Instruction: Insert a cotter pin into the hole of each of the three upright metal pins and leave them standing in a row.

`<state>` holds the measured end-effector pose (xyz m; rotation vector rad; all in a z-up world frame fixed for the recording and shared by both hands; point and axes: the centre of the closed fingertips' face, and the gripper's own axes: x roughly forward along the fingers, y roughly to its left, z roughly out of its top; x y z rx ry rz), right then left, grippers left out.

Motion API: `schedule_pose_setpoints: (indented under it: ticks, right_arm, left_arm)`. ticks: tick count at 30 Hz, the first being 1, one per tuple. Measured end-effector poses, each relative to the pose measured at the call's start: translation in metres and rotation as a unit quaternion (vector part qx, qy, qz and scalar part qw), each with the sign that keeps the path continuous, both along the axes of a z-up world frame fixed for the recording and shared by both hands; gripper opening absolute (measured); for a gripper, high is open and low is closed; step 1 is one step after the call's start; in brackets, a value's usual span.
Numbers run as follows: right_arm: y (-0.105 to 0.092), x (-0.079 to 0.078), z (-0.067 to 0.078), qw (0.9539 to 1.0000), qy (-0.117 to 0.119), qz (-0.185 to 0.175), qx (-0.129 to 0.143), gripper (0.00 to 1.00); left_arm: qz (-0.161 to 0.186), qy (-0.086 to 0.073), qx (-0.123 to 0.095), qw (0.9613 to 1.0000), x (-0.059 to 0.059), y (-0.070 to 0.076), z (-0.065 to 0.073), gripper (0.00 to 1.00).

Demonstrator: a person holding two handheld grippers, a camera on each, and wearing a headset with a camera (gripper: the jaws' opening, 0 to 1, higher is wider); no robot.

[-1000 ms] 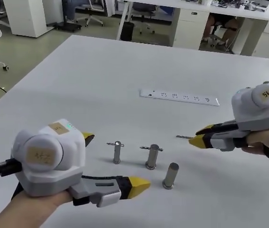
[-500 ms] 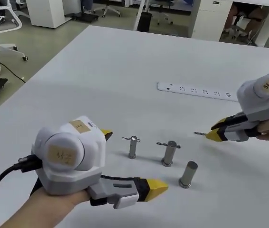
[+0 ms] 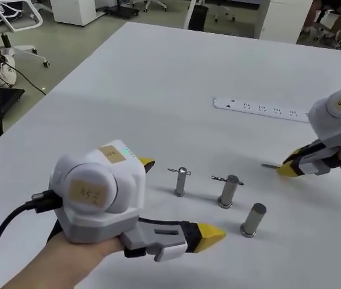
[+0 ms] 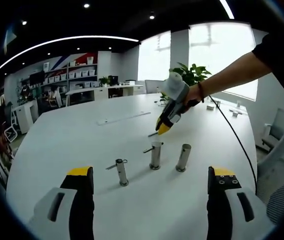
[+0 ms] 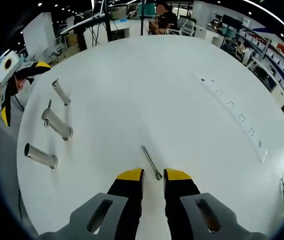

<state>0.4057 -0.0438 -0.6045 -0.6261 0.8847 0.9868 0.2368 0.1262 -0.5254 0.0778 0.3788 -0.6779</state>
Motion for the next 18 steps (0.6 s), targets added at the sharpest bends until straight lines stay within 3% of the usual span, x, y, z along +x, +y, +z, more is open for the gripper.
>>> schedule_pose_setpoints:
  ticks: [11,14,16,18]
  right_arm:
    - [-0.0011,-0.0057,-0.0041,0.9989,0.017,0.033,-0.028,0.03]
    - [-0.0014,-0.0069,-0.0040,0.9958,0.002,0.068,-0.062,0.00]
    - [-0.0046,-0.0055,-0.0052,0.9950,0.001,0.068,-0.073,0.00]
    - [-0.0040,-0.0058,-0.0045,0.9908,-0.015,0.094,-0.095,0.00]
  left_arm:
    - [0.003,-0.004,-0.003,1.0000,0.0021,0.0024,0.0037,0.93]
    - [0.002,-0.004,0.000,1.0000,0.0022,0.0031,0.0032,0.92]
    - [0.003,-0.003,0.002,1.0000,0.0023,0.0042,0.0028,0.92]
    - [0.003,-0.002,0.001,1.0000,0.0025,0.0051,0.0029,0.90]
